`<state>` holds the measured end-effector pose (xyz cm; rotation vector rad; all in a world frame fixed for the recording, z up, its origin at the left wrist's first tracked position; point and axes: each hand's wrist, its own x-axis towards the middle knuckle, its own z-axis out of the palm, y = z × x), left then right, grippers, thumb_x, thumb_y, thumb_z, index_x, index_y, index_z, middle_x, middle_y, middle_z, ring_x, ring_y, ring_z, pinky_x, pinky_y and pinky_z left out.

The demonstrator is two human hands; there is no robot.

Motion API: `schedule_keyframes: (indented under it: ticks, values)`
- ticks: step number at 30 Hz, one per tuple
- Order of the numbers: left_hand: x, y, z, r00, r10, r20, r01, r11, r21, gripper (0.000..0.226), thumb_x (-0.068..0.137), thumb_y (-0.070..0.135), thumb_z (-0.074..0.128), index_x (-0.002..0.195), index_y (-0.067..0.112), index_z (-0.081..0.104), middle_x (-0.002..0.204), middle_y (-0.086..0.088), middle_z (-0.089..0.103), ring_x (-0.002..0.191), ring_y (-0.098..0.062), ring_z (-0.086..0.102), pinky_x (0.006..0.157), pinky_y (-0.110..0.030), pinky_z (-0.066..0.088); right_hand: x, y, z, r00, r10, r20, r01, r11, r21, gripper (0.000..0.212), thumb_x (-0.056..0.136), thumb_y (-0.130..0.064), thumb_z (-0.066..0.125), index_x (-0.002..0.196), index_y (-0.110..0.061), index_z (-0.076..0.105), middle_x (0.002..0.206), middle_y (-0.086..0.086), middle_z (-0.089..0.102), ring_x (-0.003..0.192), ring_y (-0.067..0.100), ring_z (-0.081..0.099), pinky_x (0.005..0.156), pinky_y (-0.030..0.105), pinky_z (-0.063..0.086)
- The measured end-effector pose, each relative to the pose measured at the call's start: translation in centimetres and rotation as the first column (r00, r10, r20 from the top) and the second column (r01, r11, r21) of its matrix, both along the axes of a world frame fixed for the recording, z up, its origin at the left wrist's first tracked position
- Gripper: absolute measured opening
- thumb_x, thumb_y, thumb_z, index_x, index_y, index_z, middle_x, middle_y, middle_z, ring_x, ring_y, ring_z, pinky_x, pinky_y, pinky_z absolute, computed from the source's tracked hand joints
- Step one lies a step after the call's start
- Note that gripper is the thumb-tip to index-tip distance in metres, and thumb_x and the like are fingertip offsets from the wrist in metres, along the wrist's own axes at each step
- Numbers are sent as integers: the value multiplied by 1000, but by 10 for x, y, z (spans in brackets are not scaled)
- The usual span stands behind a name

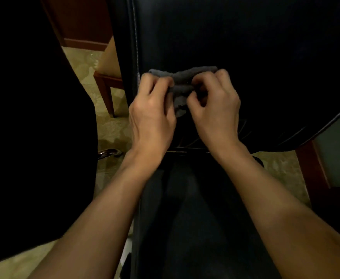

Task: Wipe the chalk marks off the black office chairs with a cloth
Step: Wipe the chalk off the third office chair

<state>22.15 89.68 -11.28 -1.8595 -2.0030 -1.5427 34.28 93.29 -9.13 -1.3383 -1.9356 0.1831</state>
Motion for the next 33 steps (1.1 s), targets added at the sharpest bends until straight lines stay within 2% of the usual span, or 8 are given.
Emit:
schedule_keyframes:
  ticks: [7, 12, 15, 17, 24, 26, 28, 33]
  values:
    - [-11, 6, -10, 996, -83, -18, 84, 996, 8, 18, 90, 6, 61, 106, 6, 68, 104, -10, 58, 77, -5, 47, 67, -16, 36, -2, 10, -17, 999, -31, 19, 29, 994, 108, 19, 85, -16, 64, 102, -9, 65, 98, -1, 50, 73, 4, 48, 57, 10, 38]
    - [-10, 15, -14, 986, -94, -138, 106, 990, 88, 15, 88, 10, 60, 102, 8, 66, 103, -10, 58, 84, -15, 53, 67, -22, 37, 1, 15, -24, 998, -50, -32, 56, 977, 208, 19, 82, -20, 61, 99, -11, 66, 97, 6, 56, 70, 11, 54, 60, 33, 49]
    - [-13, 17, -19, 985, -81, -154, 104, 983, 152, 16, 89, 11, 60, 104, 10, 66, 106, -9, 59, 90, -21, 58, 72, -35, 46, 3, 17, -29, 999, -44, -21, 48, 962, 268, 23, 83, -23, 60, 102, -12, 65, 100, 6, 57, 76, 11, 53, 65, 29, 45]
    - [-13, 18, -23, 985, -68, -161, 99, 976, 193, 17, 88, 11, 60, 104, 11, 66, 106, -8, 59, 92, -22, 58, 75, -36, 46, 3, 19, -33, 998, -55, -18, 57, 951, 305, 23, 82, -25, 60, 102, -14, 65, 101, 6, 57, 79, 14, 54, 67, 28, 42]
    - [-6, 14, -39, 984, -36, -176, 78, 968, 240, 15, 89, 11, 59, 102, 11, 64, 107, -10, 58, 92, -31, 60, 74, -47, 49, 9, 11, -43, 999, -45, 10, 39, 948, 315, 19, 82, -23, 61, 100, -15, 62, 100, 7, 55, 82, 27, 59, 72, 39, 50]
    - [-6, 9, -47, 977, -26, -212, 83, 961, 265, 16, 90, 13, 56, 104, 8, 62, 107, -13, 57, 86, -36, 60, 68, -49, 51, 7, 8, -46, 998, -46, 50, 25, 936, 352, 18, 83, -23, 60, 99, -15, 61, 101, 9, 53, 80, 33, 60, 68, 42, 50]
    - [-5, 3, -61, 965, 1, -261, 71, 961, 267, 20, 92, 15, 54, 109, 7, 62, 109, -15, 56, 80, -37, 61, 62, -42, 51, 4, 4, -59, 997, -47, 69, 17, 921, 390, 18, 83, -24, 57, 98, -15, 60, 100, 11, 52, 76, 39, 61, 62, 44, 51]
    - [3, -24, -129, 955, 17, -296, 21, 992, 124, 31, 89, 18, 52, 117, 6, 62, 110, -14, 56, 82, -34, 64, 61, -38, 50, 8, -16, -129, 993, 14, 115, -53, 938, 342, 25, 82, -30, 44, 92, -14, 59, 95, 12, 53, 56, 39, 60, 42, 40, 49]
